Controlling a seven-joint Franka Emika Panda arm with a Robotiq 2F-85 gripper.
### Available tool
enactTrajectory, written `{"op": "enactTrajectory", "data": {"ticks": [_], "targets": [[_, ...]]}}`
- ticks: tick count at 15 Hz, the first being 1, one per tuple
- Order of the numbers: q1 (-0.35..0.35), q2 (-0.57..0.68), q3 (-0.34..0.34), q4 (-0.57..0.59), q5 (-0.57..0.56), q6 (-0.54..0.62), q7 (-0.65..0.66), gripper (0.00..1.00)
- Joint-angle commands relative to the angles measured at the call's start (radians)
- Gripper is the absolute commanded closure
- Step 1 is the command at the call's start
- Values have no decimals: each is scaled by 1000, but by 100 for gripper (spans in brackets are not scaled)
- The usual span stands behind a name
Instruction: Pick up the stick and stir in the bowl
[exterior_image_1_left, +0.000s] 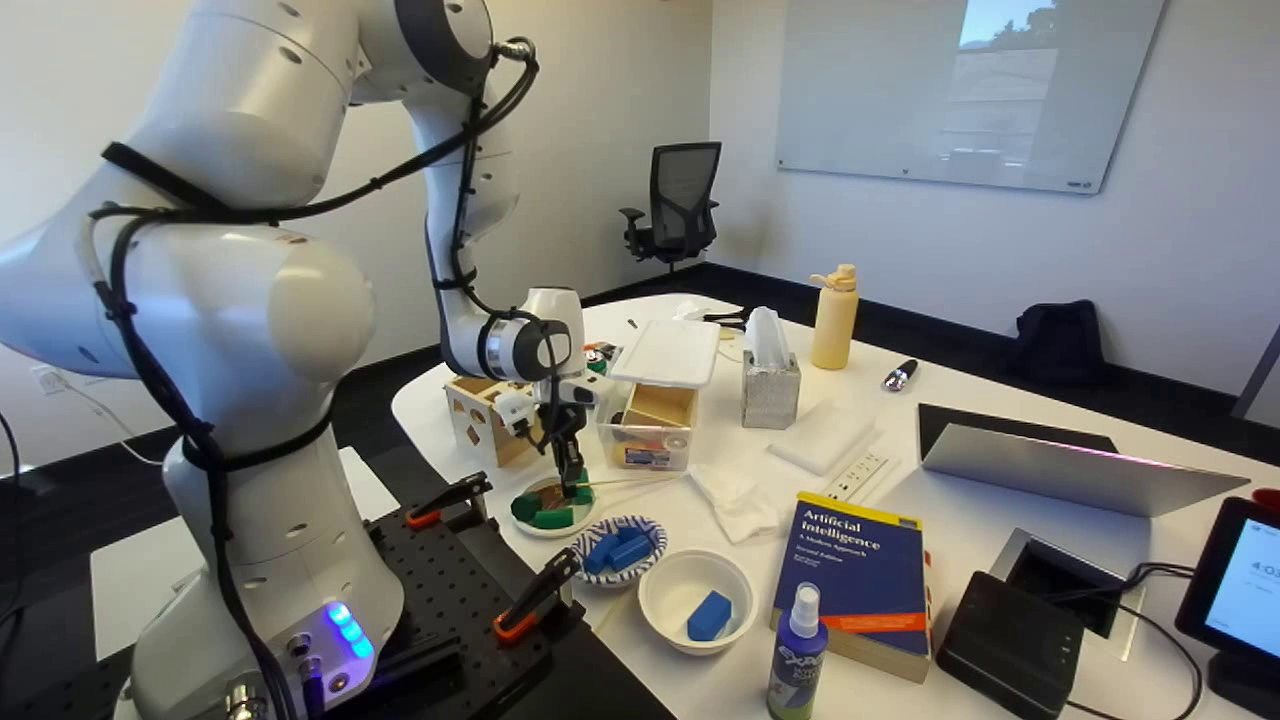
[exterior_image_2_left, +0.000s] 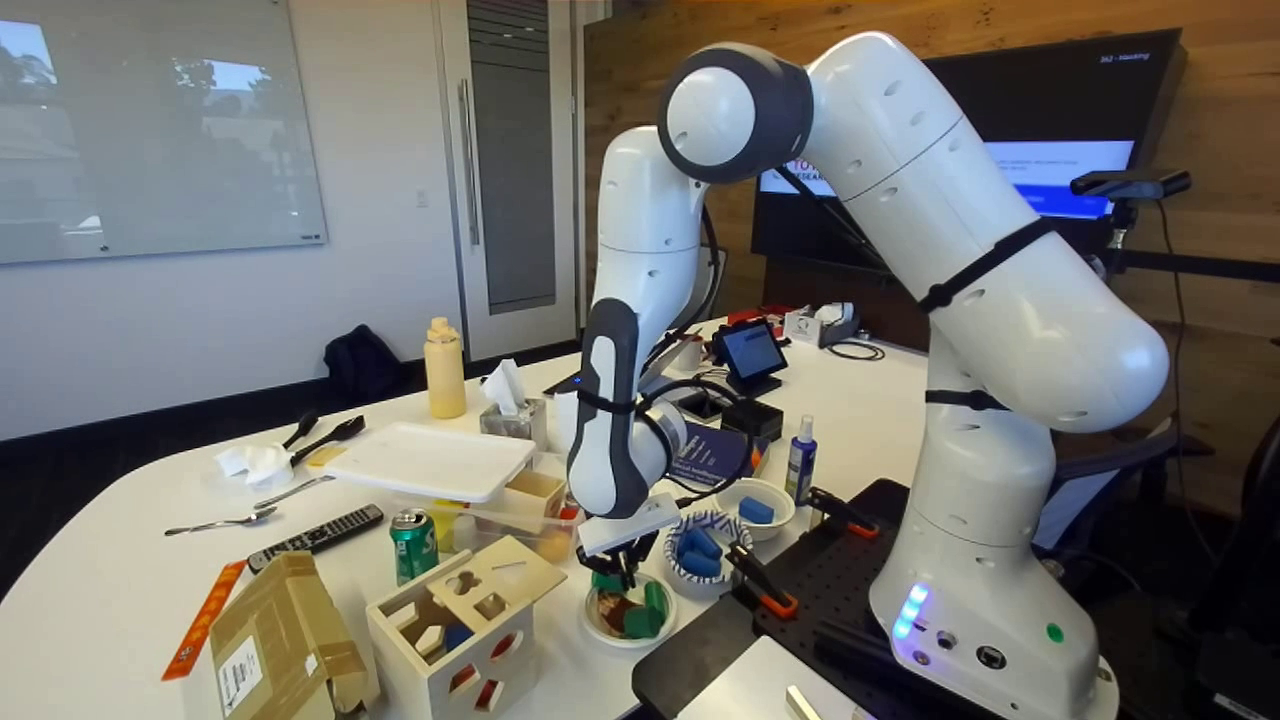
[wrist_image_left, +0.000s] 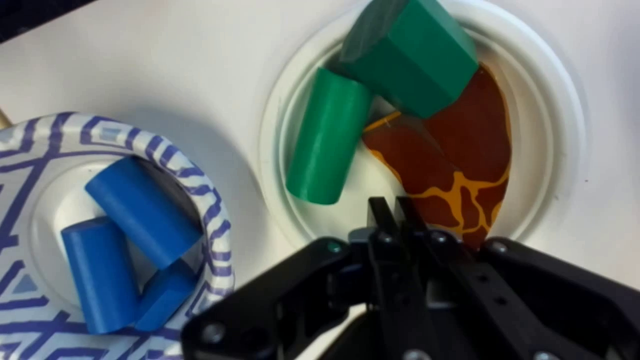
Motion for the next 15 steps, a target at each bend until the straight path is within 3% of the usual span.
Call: {"op": "enactTrajectory", "data": {"ticks": [1,5,7,9,11,12,15], "targets": [[18,-71,-7,-31,-20,-53,1,98],[107,-245,-95,-107,-76,-190,59,98],[109,-350,-117,-124,-142,-281,81,98],[101,-464,-116,-134,-96,-383,13,98],[55,-581,-91,-157,-33,-497,-51,98],[-75,-635,20,-171,-37,-543,-58,98],[-244,-723,153,-226,140,-626,-182,98]]}}
